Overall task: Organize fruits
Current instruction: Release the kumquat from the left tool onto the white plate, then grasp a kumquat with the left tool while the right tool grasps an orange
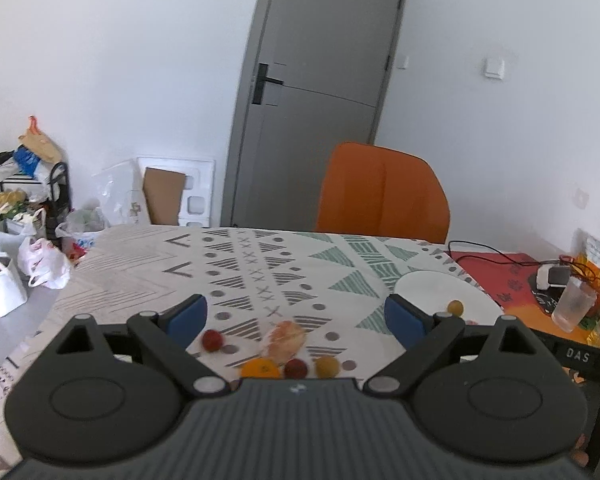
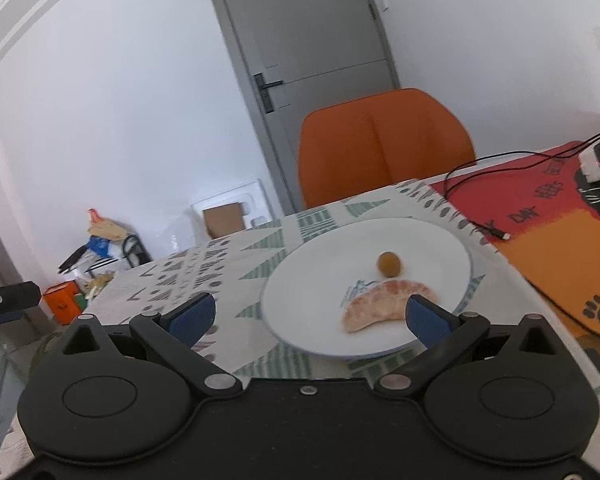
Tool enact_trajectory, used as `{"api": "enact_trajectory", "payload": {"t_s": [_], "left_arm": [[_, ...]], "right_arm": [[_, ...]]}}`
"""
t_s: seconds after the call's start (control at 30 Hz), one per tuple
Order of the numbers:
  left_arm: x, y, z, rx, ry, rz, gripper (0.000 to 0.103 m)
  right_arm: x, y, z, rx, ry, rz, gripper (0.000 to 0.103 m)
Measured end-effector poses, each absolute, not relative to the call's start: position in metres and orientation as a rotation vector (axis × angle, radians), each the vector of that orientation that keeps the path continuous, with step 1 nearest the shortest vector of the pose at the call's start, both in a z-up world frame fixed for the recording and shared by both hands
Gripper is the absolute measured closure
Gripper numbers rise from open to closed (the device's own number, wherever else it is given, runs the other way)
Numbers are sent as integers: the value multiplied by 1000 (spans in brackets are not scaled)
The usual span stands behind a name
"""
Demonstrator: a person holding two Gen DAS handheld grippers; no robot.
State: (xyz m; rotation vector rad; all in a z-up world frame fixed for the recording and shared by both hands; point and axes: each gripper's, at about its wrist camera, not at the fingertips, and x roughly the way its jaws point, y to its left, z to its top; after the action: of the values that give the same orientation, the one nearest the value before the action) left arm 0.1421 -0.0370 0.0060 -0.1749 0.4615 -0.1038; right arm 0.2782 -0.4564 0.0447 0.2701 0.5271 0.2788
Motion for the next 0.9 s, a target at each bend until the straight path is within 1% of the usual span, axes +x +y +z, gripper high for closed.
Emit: {"api": "enact_trajectory", "payload": {"t_s": [0.43,0.63,0.73,0.8,0.9], "left_arm": [[120,3,-12,-224,472,-52,9],[115,16,-30,-249,482,-57,12],[118,20,-43,-249,508,-47,22],[120,23,-51,-261,536,-49,31],[121,28,-60,-272,553,-30,35]], "right_arm": [[266,-429,47,237,550,381,0],[262,-405,40,224,576,426,0],[260,-393,37,210,583,444,0],[259,-387,36,207,587,458,0],[259,-382,34,197,590,466,0]]}}
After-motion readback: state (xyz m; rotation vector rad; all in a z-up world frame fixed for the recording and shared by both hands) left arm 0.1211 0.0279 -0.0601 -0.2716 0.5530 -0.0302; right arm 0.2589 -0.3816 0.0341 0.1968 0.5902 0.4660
